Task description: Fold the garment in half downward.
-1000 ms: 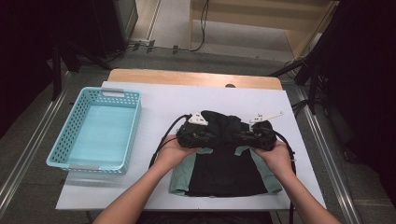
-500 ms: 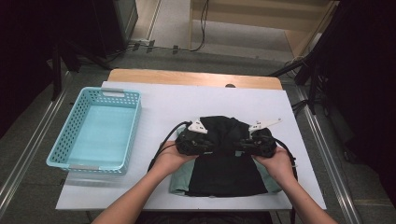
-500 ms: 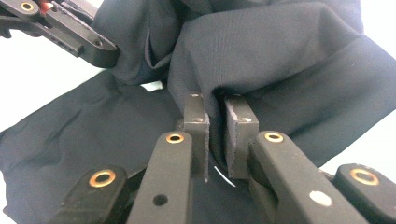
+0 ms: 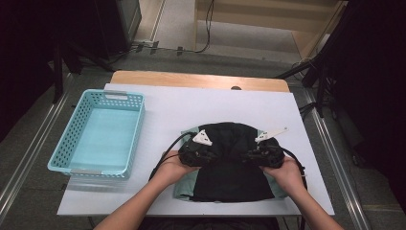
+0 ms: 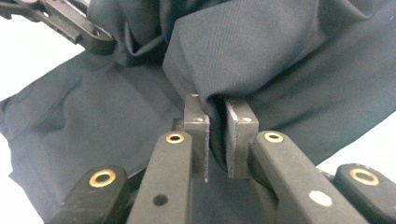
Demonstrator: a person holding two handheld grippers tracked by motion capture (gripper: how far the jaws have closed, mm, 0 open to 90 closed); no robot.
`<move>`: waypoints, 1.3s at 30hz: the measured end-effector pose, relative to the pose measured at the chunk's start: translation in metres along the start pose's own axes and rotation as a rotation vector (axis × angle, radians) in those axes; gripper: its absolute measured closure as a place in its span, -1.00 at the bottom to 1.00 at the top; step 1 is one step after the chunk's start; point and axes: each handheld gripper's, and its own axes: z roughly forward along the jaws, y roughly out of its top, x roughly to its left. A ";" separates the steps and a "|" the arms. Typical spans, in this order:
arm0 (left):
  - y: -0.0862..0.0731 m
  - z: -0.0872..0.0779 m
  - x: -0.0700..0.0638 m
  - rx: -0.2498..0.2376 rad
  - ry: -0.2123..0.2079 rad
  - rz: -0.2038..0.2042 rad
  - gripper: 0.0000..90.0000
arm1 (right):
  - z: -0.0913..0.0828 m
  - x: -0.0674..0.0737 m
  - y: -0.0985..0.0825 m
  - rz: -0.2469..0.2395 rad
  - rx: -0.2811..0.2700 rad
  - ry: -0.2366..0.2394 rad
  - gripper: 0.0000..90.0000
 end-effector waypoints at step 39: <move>-0.037 -0.031 0.021 0.100 0.047 -0.092 0.88 | -0.024 -0.030 -0.039 0.090 0.070 -0.053 0.80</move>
